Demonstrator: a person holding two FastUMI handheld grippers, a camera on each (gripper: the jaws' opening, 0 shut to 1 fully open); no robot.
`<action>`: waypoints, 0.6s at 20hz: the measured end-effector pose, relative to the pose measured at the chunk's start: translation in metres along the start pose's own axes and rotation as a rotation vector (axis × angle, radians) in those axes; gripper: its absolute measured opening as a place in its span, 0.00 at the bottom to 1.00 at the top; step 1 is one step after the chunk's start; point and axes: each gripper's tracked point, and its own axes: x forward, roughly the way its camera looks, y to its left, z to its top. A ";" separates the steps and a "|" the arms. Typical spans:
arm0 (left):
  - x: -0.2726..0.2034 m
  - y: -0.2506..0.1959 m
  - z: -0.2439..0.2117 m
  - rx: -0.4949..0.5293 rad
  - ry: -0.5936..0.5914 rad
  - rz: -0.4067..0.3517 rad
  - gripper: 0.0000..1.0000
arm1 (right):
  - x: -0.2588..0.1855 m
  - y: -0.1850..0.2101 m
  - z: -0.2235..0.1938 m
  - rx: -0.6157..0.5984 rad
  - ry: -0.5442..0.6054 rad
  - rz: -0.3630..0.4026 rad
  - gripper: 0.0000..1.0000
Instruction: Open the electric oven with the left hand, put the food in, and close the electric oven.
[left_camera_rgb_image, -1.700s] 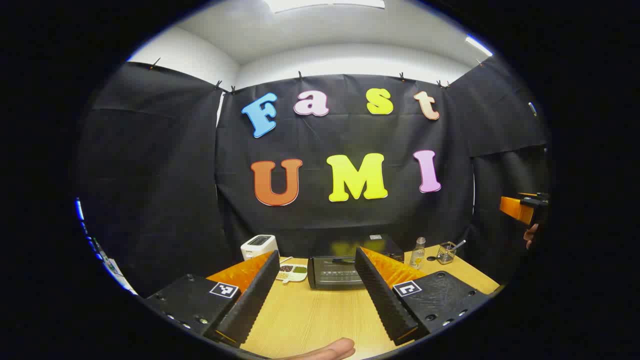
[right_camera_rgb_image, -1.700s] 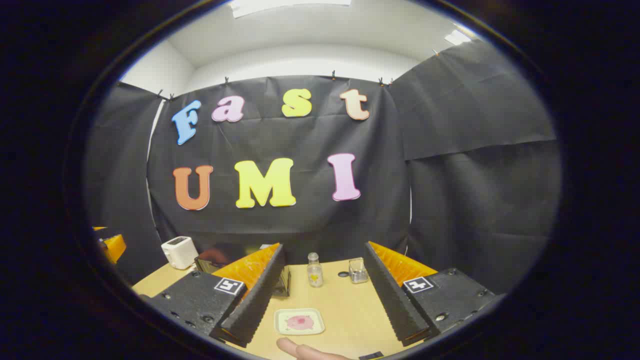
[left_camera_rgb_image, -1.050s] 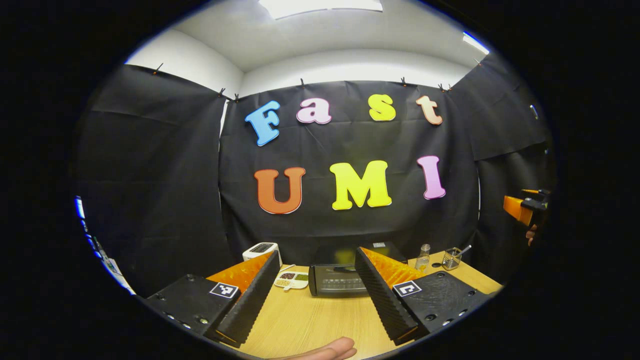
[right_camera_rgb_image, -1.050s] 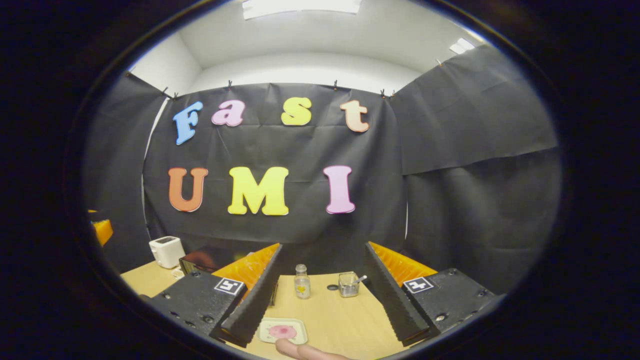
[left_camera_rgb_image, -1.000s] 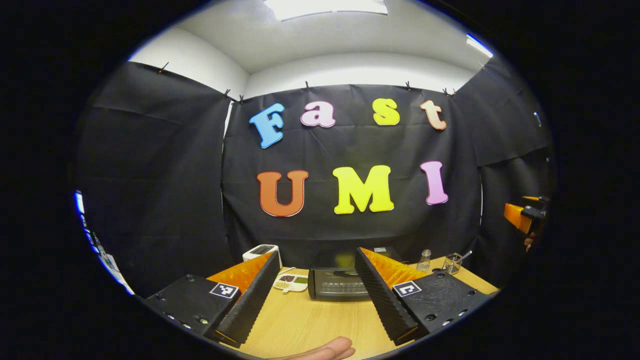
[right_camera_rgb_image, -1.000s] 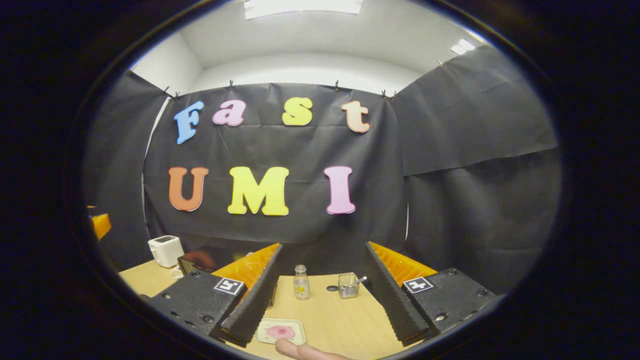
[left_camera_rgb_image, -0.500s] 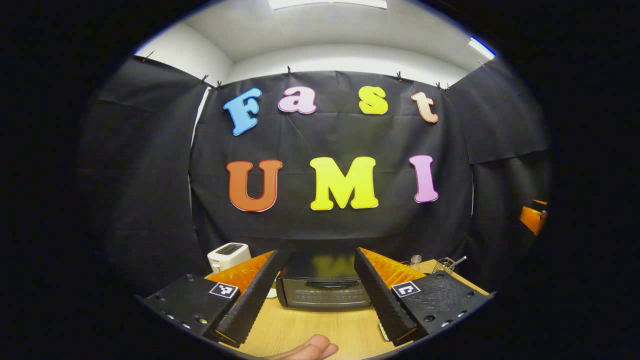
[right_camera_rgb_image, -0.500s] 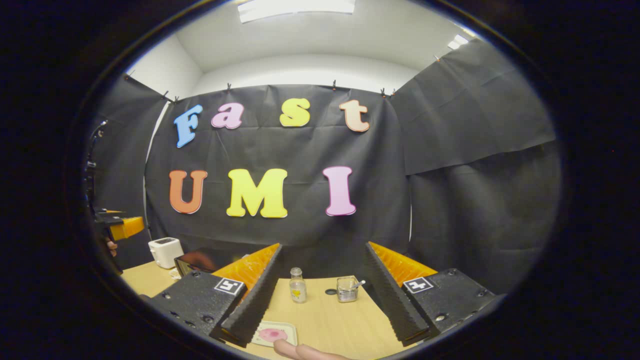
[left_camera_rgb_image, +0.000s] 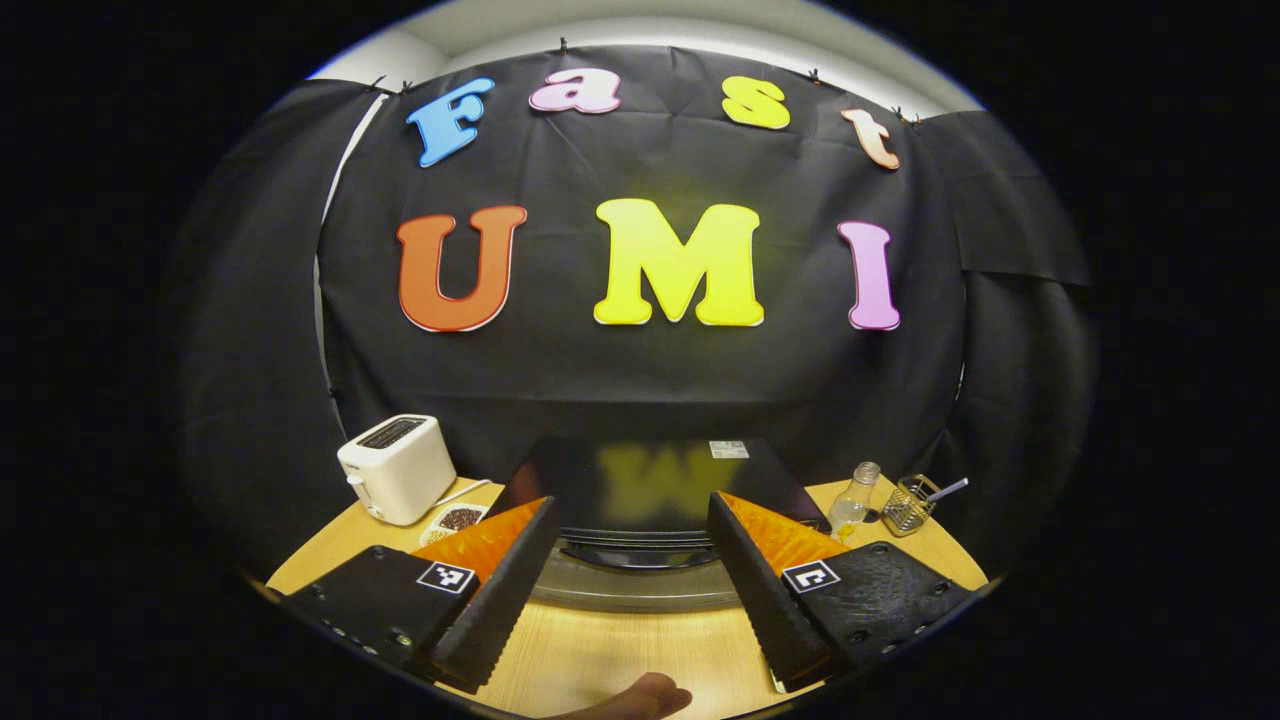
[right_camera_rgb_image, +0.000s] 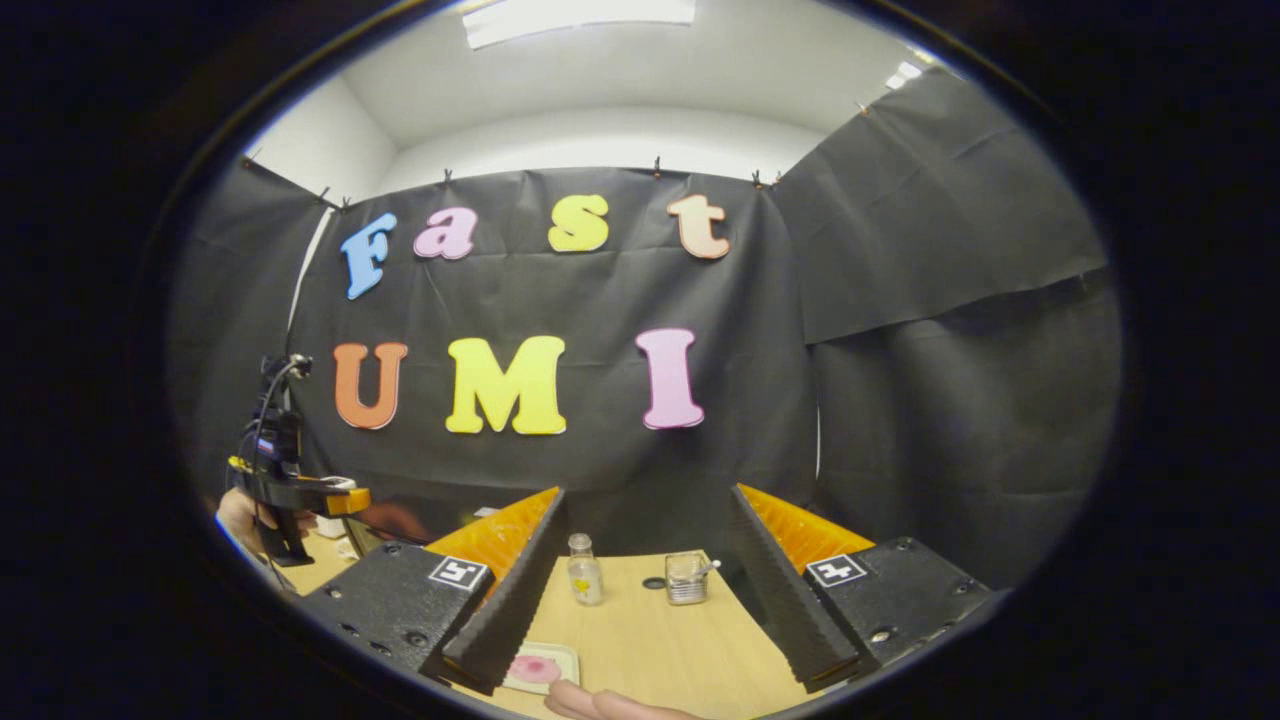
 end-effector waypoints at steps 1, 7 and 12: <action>0.011 0.000 -0.004 0.004 0.009 0.002 0.96 | -0.001 0.000 -0.001 0.001 0.005 0.001 1.00; 0.057 -0.020 -0.041 -0.054 0.126 -0.071 0.95 | -0.007 -0.001 0.002 -0.004 0.002 -0.013 0.96; 0.064 -0.018 -0.065 -0.001 0.202 -0.047 0.95 | -0.025 -0.004 0.018 -0.029 -0.041 -0.027 0.96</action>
